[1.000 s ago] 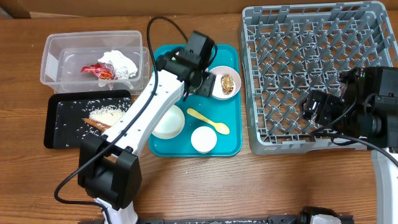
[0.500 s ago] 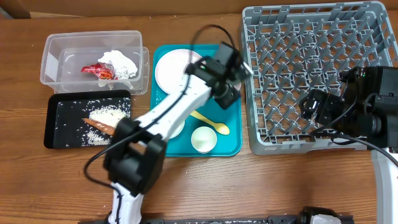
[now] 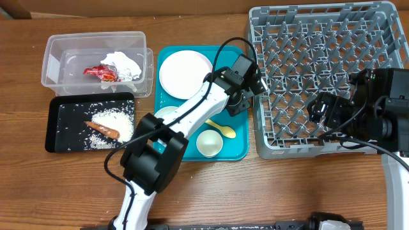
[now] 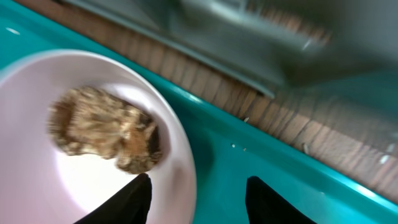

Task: Sort waste into correct bins and load items into the dishwasher
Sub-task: 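Grasp the pink bowl of nuts with the left gripper, then tip the pink bowl over the black tray to empty the nuts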

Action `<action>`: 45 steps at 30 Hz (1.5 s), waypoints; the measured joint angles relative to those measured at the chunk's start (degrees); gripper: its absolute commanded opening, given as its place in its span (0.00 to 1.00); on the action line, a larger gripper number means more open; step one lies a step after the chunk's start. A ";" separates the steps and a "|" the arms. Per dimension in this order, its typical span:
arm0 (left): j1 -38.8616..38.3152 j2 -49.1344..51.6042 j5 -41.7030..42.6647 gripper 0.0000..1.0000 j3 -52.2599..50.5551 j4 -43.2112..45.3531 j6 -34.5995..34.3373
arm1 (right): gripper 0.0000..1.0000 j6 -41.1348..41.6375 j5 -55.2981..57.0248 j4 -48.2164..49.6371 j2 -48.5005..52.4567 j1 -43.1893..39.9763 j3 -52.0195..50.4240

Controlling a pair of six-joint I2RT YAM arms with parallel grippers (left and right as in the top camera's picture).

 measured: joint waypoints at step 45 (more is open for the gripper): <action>18.53 -3.41 -3.06 0.04 52.19 -58.23 -38.53 | 1.00 0.00 0.00 -0.70 0.07 0.00 0.00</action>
